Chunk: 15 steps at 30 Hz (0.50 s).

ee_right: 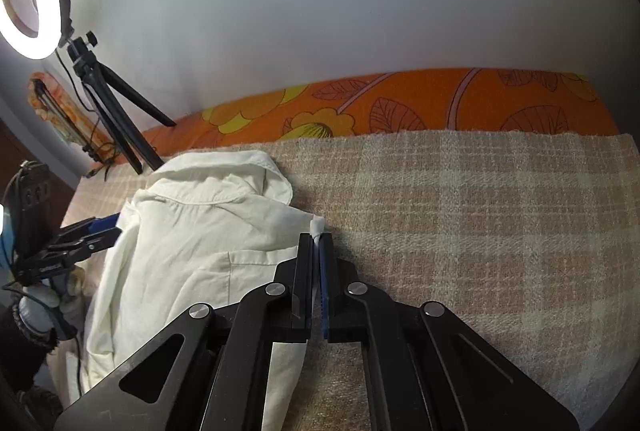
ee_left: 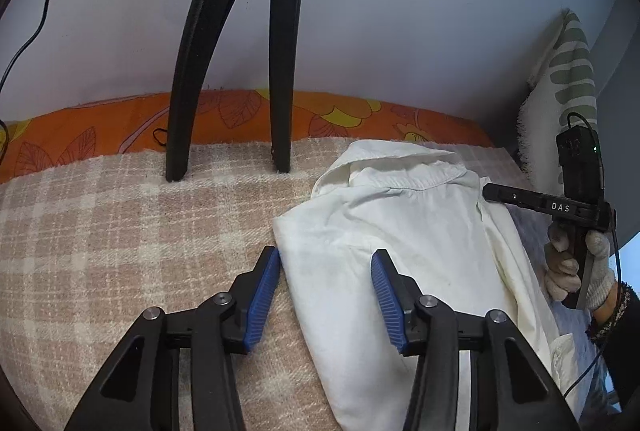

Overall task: Fold small clothes
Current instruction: 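Grasp the collar end with both grippers and fold it over the hem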

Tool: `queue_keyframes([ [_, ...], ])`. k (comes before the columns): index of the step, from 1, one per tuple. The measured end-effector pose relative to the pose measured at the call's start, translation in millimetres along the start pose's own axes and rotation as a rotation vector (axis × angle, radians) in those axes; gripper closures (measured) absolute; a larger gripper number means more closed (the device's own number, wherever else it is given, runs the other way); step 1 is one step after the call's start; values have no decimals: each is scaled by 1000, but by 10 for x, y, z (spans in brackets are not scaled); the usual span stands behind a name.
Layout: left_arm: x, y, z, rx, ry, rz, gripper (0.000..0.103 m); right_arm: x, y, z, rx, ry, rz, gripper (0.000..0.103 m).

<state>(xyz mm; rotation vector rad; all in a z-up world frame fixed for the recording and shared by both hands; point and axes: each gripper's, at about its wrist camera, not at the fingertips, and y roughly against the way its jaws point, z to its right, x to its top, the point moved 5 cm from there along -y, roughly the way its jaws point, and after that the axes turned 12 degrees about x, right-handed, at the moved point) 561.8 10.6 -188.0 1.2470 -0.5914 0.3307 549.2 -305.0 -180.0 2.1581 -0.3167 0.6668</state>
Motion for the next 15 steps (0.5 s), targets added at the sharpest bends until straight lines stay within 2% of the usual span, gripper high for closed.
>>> queue_keyframes([
  [2, 36, -42, 16, 1, -1, 0, 67, -2, 18, 26, 54, -28, 3, 75],
  [3, 45, -62, 24, -3, -2, -5, 78, 5, 32, 34, 54, -27, 7, 75],
  [5, 59, -75, 29, -2, 4, -2, 92, 3, 12, 26, 57, -24, -1, 76],
  [6, 51, -68, 33, -20, 4, -23, 98, 17, 15, 42, 68, -27, -3, 82],
  [7, 51, -53, 32, -30, 7, -20, 100, 23, -4, 34, 80, -30, -13, 102],
  [15, 105, 384, 32, -89, 36, 54, 102, 91, 391, -183, 131, -17, 84, 102],
])
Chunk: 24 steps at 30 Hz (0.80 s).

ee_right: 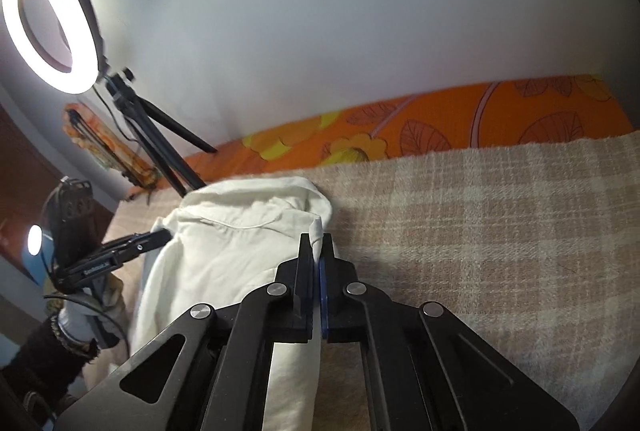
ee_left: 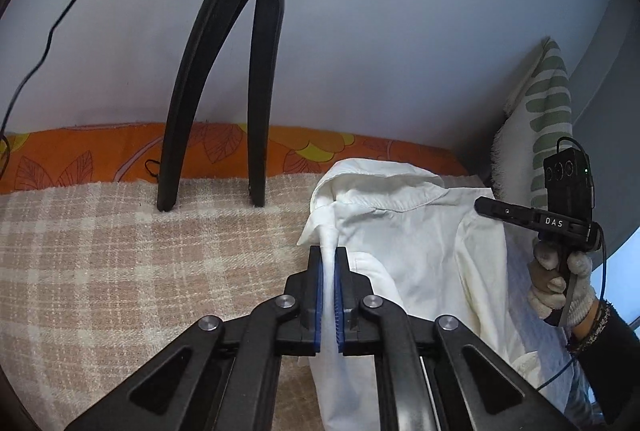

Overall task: Fold small clothes
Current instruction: 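Grasp the collar end with both grippers and fold it over the hem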

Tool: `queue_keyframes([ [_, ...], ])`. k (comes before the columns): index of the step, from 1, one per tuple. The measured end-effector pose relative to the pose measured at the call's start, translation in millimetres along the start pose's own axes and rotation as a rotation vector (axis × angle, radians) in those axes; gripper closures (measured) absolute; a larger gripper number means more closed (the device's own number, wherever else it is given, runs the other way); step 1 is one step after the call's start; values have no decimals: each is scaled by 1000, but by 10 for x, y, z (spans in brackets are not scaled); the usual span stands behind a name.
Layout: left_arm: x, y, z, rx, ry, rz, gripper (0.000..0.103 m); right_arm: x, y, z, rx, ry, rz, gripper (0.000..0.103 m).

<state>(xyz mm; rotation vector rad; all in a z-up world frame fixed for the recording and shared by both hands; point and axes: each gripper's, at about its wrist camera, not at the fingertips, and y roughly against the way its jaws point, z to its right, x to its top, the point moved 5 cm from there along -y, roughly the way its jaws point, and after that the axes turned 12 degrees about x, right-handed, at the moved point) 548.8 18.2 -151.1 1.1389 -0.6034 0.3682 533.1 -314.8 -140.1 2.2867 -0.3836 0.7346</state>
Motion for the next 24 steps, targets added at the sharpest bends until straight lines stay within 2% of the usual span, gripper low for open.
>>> queue_keyframes([
  [6, 12, 572, 110, -33, -10, 59, 102, 35, 451, -411, 43, 45, 57, 102],
  [12, -108, 1158, 276, -26, -58, 114, 102, -100, 864, -928, 63, 88, 95, 102],
  [17, -342, 1569, 371, -22, -93, 158, 102, -391, 1178, -1347, 60, 116, 102, 102],
  [24, -838, 1961, 492, -15, -109, 174, 102, -929, 1452, -1779, 32, 155, 88, 102],
])
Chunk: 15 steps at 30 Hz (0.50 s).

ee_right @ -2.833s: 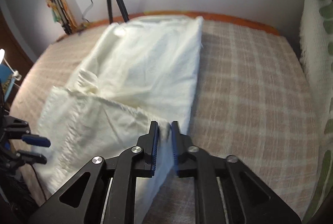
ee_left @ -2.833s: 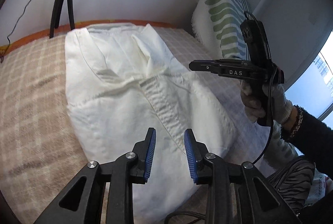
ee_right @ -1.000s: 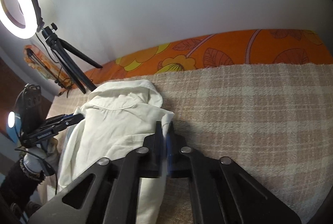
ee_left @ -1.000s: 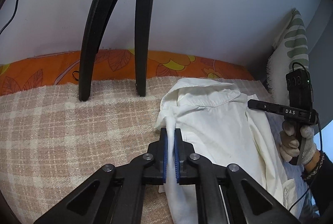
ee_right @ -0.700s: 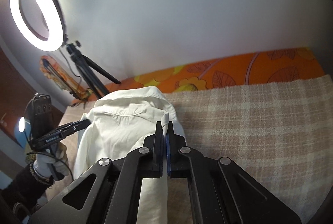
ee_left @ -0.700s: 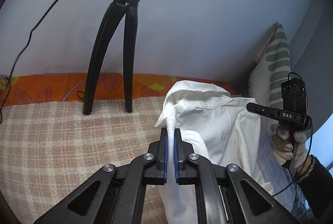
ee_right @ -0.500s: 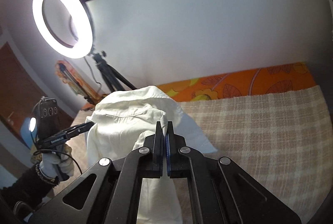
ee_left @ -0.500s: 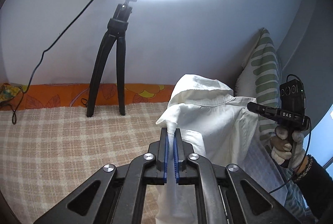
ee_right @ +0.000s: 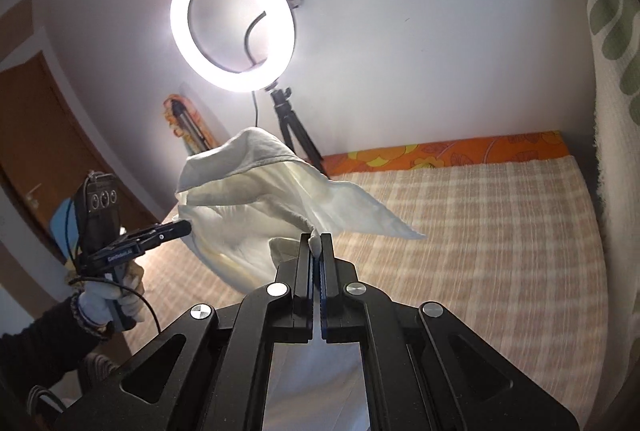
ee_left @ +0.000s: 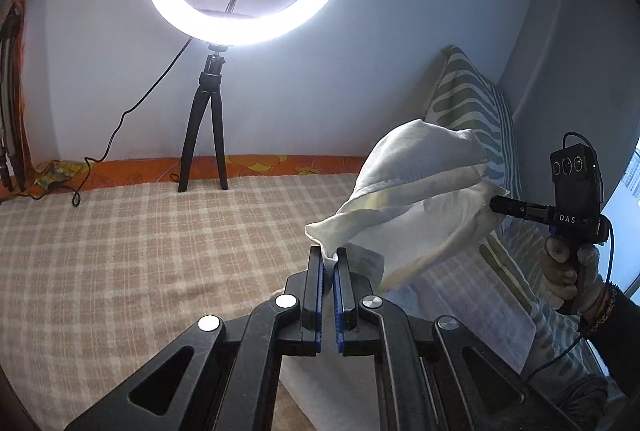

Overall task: Fold small clothes
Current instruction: 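Grasp the collar end with both grippers and fold it over the hem, then lower the folded collar end onto the bundle and open both grippers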

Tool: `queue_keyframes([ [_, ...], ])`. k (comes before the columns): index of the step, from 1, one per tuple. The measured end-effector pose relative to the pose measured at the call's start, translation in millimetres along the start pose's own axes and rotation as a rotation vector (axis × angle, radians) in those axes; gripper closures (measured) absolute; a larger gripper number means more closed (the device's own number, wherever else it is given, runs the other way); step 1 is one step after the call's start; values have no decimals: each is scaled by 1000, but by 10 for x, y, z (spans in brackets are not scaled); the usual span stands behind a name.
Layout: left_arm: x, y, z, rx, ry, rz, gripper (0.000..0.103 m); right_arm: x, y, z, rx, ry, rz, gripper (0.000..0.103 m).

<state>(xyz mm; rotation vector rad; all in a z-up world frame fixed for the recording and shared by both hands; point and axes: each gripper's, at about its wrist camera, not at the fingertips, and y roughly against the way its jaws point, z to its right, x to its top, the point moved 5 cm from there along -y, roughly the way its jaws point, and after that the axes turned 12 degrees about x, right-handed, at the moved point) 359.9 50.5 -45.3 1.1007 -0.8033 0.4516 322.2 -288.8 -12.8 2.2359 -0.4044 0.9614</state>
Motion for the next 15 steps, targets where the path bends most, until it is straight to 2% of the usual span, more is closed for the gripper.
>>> queue_keyframes([
  [8, -683, 293, 213, 12, -68, -20, 103, -720, 232, -297, -52, 18, -48, 102],
  [15, -1302, 395, 302, 30, -133, -94, 103, -1349, 250, -426, -142, 78, -128, 102],
])
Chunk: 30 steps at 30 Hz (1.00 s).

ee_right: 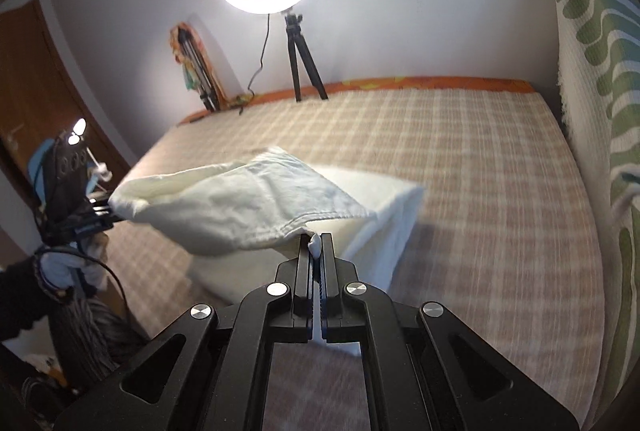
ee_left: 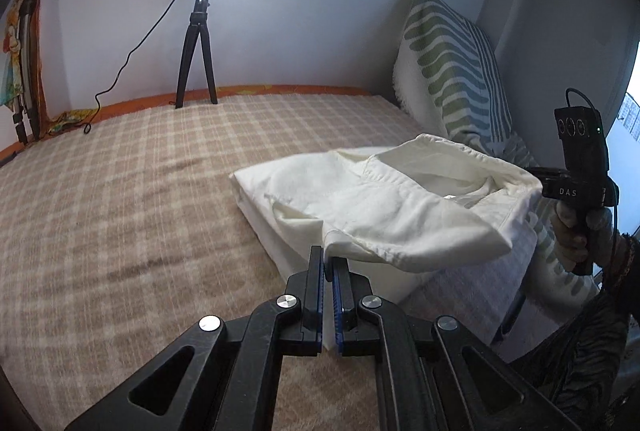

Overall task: Fold small clothes
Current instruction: 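Lower the folded collar end onto the bundle and open both grippers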

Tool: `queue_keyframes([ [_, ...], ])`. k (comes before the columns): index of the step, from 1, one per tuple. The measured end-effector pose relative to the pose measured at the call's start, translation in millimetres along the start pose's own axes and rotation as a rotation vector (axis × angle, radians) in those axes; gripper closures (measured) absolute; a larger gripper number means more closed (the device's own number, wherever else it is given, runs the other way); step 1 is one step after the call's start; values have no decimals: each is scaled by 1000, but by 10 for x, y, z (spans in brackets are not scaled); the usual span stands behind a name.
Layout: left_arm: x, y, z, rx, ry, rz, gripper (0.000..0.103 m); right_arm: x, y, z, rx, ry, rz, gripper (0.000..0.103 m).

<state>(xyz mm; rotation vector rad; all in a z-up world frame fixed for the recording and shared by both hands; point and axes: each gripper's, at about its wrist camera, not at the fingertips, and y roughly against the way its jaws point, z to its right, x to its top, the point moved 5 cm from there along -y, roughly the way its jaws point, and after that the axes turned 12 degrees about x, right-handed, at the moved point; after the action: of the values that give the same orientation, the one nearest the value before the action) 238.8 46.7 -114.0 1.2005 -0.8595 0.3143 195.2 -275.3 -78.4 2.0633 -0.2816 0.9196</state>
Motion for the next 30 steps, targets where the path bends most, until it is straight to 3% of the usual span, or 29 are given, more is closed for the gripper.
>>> queue_keyframes([
  [6, -279, 111, -3, -2, -35, -59, 99, -313, 22, -41, -106, 76, -86, 97],
  [9, -247, 155, -95, -39, 32, -71, 74, -415, 116, 4, -85, 32, -107, 96],
  [14, -184, -87, -270, -100, 208, -145, 65, -439, 232, 193, 7, -165, -35, 75],
  [17, -211, -347, -337, -163, 329, -212, 69, -469, 93, 377, 55, -317, -31, 74],
  [21, -261, -550, -344, -226, 420, -256, 94, -552, -88, 553, 171, -492, -15, 73],
  [24, -277, -593, -342, -231, 433, -258, 101, -588, -215, 606, 208, -540, -15, 73],
  [26, -266, -558, -340, -231, 432, -252, 103, -591, -266, 604, 222, -552, -16, 99],
  [30, -214, -413, -334, -255, 430, -238, 103, -477, -160, 478, 251, -512, 13, 100],
])
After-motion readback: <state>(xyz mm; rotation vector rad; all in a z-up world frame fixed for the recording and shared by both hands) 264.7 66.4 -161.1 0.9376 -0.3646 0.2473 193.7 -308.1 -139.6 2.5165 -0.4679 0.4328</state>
